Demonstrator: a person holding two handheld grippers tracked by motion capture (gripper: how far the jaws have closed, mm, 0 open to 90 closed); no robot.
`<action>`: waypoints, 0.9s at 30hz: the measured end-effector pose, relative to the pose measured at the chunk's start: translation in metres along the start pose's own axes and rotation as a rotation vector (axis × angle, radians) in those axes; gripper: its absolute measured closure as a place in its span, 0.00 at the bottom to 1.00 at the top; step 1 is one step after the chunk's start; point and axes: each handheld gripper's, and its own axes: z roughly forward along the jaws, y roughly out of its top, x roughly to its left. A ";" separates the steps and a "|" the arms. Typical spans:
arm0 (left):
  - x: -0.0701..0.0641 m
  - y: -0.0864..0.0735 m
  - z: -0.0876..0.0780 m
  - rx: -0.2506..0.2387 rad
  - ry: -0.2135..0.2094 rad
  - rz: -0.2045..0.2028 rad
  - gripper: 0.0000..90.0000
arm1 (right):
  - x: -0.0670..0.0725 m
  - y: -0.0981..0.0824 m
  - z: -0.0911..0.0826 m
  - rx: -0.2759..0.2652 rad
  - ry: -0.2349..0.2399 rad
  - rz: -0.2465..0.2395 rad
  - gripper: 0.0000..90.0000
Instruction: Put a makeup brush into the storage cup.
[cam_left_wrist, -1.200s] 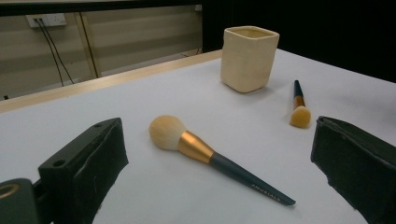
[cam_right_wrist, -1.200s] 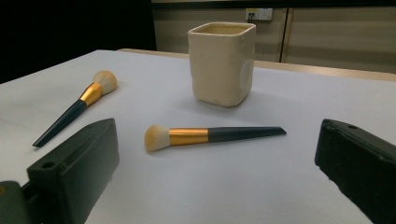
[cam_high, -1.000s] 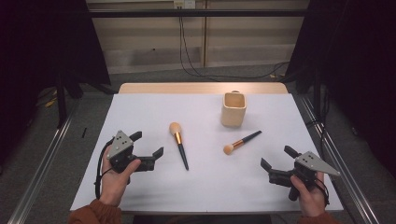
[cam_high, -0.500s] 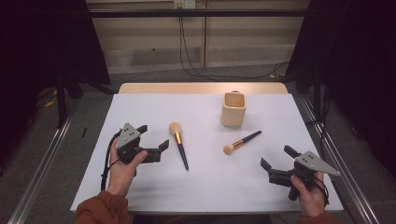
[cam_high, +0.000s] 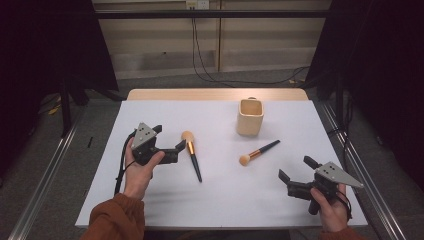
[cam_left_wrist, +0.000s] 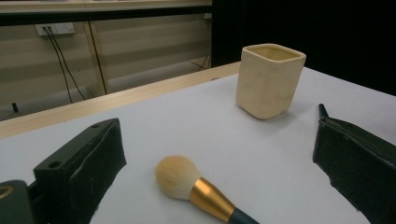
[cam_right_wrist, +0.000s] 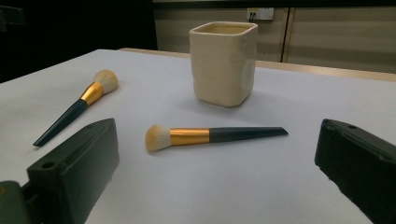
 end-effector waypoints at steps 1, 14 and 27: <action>0.000 0.000 0.002 -0.002 -0.003 -0.003 0.02 | 0.000 0.000 0.000 -0.001 0.000 -0.001 0.00; -0.002 0.008 0.022 0.029 0.013 0.000 0.02 | 0.001 0.000 0.000 0.003 0.001 0.000 0.00; 0.003 0.002 0.042 0.170 0.064 -0.018 0.03 | 0.000 0.000 0.000 0.004 0.002 0.000 0.00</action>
